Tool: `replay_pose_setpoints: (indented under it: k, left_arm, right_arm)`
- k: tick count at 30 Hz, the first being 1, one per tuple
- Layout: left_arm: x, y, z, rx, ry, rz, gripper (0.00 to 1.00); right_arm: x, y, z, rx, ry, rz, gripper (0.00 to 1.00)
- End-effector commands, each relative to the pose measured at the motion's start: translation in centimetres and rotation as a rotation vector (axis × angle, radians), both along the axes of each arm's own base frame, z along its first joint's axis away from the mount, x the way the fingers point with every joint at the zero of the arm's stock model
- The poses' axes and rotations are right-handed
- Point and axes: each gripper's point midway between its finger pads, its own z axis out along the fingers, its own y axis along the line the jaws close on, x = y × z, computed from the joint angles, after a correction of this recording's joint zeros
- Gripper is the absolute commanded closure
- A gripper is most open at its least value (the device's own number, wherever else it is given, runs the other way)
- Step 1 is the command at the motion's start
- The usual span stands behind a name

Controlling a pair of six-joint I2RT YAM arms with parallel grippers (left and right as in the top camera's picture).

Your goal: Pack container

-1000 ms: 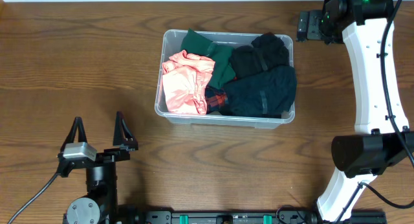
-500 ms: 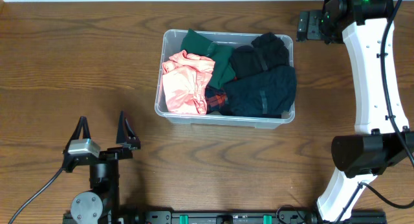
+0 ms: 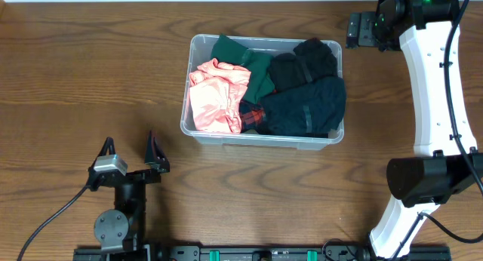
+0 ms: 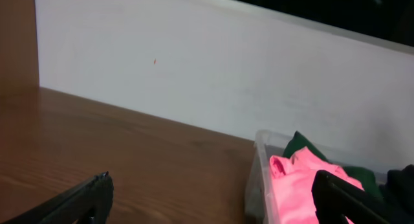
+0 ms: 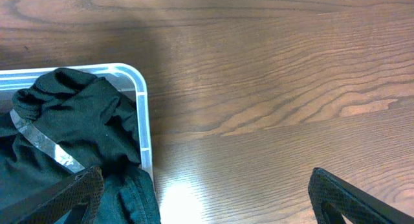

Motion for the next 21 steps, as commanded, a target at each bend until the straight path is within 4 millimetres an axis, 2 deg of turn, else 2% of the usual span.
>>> replay_pose_setpoints:
  k: [1,8,14,21]
  left_arm:
    - [0.1,-0.1,-0.7,0.003,0.008,-0.005,0.02]
    - [0.5,-0.1,-3.1,-0.002,0.059,-0.006,0.02]
    - [0.5,-0.1,-4.1,-0.005,0.097,-0.005,0.02]
    - [0.2,-0.1,-7.5,-0.018,0.235,-0.005,0.02]
  right_arm:
    - [0.2,-0.4,0.4,-0.004,-0.016,-0.019,0.01]
    - [0.2,-0.4,0.4,-0.004,-0.016,-0.019,0.01]
    - [0.2,-0.4,0.4,-0.004,-0.016,-0.019,0.01]
    - [0.2,-0.4,0.4,-0.004,-0.016,-0.019,0.01]
